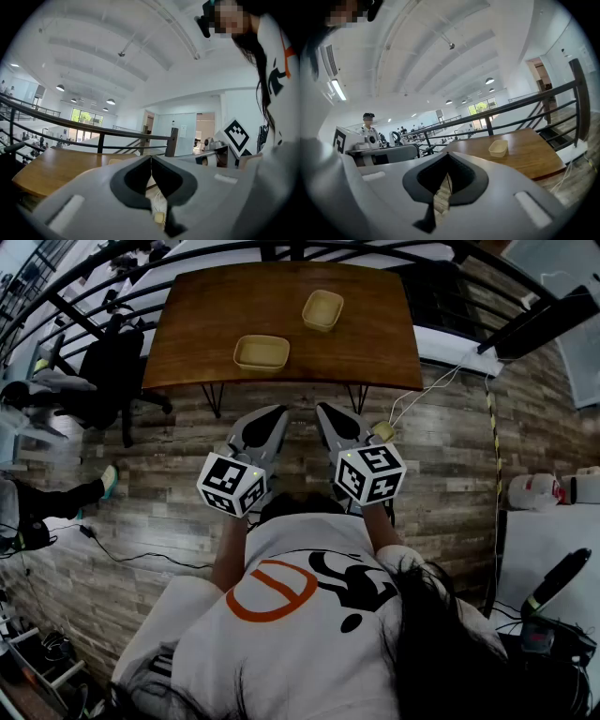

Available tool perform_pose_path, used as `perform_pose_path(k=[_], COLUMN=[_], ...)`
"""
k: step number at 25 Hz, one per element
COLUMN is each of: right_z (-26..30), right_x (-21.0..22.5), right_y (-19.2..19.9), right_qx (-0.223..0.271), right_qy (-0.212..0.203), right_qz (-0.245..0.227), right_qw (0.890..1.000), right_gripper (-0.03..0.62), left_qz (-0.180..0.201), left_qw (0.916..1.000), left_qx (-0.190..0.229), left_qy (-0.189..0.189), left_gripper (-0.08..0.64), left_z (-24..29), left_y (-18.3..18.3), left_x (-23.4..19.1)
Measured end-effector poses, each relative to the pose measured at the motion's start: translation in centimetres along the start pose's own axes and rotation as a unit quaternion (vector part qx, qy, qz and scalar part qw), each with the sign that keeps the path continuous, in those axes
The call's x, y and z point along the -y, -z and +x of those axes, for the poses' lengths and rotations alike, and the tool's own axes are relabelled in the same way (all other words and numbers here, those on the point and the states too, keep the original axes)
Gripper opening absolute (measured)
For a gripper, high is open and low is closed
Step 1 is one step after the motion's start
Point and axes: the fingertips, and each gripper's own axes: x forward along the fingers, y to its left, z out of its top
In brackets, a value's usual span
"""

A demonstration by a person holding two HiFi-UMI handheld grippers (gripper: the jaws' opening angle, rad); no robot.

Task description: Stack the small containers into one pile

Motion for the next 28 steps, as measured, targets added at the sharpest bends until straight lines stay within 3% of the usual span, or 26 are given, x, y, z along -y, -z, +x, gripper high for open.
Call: perform_pose_path(k=[20,28], right_z=[-0.6,0.4], right_x=[4.7,7.3], right_y=[-0.3,-0.3], right_qx=[-0.003,-0.018], right_qy=[-0.013,-0.027], right_qz=[0.006,0.023], right_qw=[1.000,0.999], right_gripper=[0.020,0.020], left_qz=[-0.005,-0.024], left_qw=[0.9998,0.9989], left_qx=[-0.006,-0.016], left_qy=[-0.020,-0.038], left_gripper=[0.000,0.000], left_z=[3.8,5.8], left_y=[1.0,1.9], left_x=[0.5,-0.8])
